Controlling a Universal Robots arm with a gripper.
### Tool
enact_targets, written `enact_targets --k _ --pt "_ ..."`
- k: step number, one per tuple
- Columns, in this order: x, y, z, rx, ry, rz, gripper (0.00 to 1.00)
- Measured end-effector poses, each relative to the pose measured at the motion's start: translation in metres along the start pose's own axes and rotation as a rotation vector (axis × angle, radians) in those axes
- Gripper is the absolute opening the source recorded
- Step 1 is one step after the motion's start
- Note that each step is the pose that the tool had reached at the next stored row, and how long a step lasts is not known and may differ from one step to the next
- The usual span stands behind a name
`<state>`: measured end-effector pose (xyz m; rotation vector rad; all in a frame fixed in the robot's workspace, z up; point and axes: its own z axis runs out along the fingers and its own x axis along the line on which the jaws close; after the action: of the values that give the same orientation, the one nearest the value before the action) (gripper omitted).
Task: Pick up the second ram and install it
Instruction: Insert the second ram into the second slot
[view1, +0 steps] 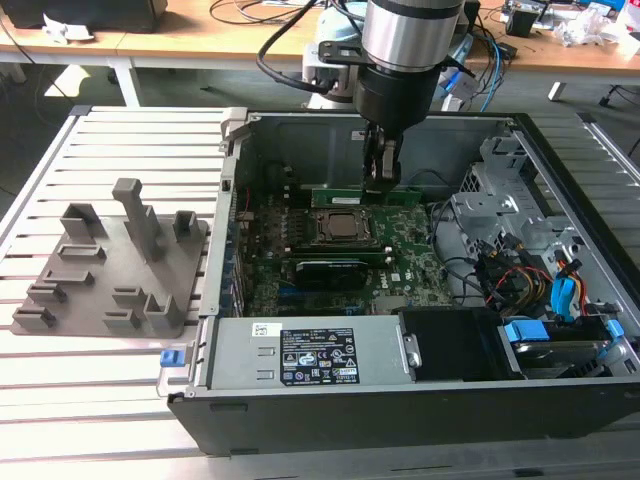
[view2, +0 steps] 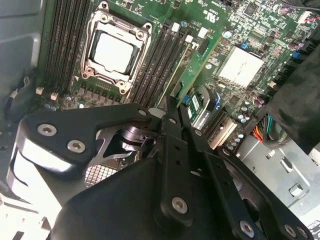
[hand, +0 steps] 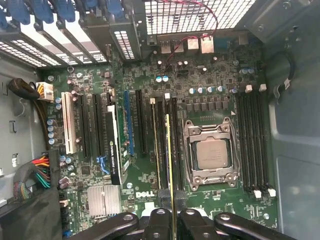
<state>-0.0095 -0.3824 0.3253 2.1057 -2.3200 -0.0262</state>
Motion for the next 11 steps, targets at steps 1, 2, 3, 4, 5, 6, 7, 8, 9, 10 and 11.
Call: enact_targets --k 1,2,3,4,5,6,7,8,9,10,11 --pt "0.0 0.0 0.0011 0.0 0.0 0.0 0.14" --pt "0.0 0.0 0.0017 0.0 0.0 0.0 0.14" --pt "0.0 0.0 0.0022 0.0 0.0 0.0 0.14" --pt "0.0 0.0 0.0034 0.0 0.0 0.0 0.14" --pt "0.0 -0.0001 0.0047 0.0 0.0 0.0 0.14" --pt "0.0 -0.0001 0.0058 0.0 0.0 0.0 0.14" --pt "0.0 -0.0001 0.0068 0.0 0.0 0.0 0.14" --pt "0.0 -0.0001 0.008 0.0 0.0 0.0 0.14" --pt "0.0 -0.0002 0.0091 0.0 0.0 0.0 0.14" --pt "0.0 -0.0002 0.0103 0.0 0.0 0.0 0.14" --pt "0.0001 -0.0002 0.0125 0.0 0.0 0.0 0.14"
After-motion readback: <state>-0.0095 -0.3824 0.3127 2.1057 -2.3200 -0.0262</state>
